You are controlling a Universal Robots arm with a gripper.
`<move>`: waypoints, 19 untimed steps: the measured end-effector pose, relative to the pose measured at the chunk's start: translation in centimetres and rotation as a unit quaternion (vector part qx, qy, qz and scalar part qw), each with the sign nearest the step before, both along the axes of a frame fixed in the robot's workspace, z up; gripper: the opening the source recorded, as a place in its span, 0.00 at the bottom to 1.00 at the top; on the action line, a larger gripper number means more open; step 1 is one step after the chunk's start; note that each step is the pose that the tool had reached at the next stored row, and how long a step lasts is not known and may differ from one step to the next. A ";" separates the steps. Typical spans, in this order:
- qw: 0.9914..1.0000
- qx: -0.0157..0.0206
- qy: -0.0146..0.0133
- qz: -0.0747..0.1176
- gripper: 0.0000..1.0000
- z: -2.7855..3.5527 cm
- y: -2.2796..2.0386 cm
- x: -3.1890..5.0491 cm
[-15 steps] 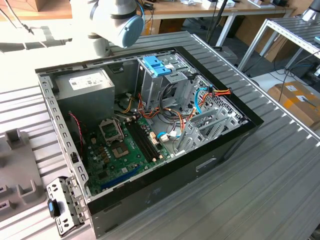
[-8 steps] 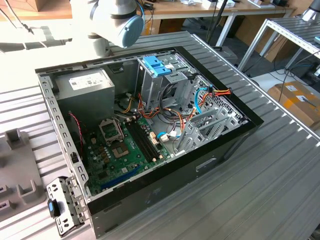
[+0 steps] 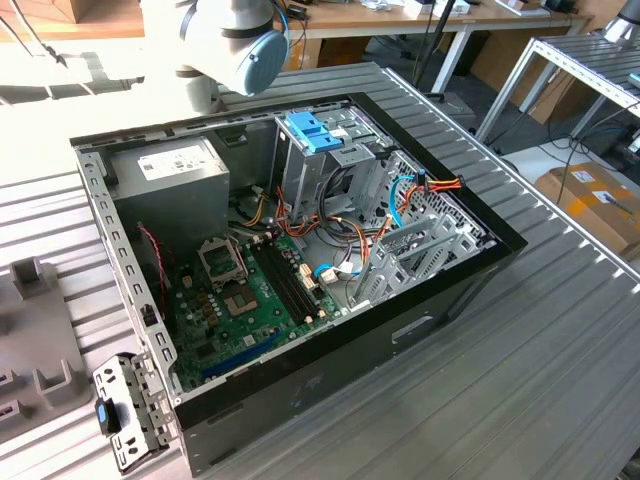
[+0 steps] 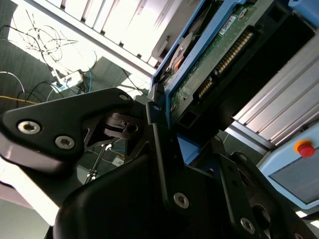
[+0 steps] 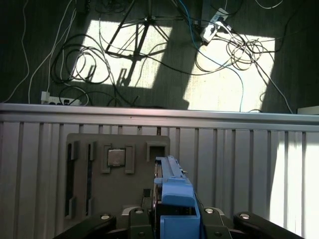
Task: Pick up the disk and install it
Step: 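Pick up the disk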
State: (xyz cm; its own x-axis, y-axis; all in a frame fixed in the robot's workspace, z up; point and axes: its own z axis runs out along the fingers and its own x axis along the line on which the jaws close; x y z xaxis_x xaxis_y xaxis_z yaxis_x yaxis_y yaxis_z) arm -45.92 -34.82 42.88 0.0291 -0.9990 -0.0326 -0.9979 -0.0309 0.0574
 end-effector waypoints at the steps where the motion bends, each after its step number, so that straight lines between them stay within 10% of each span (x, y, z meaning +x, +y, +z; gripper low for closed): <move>1: 1.000 0.000 0.000 0.000 0.37 0.03 0.00 0.00; 19: 1.000 0.000 0.000 0.000 0.37 0.68 0.00 0.00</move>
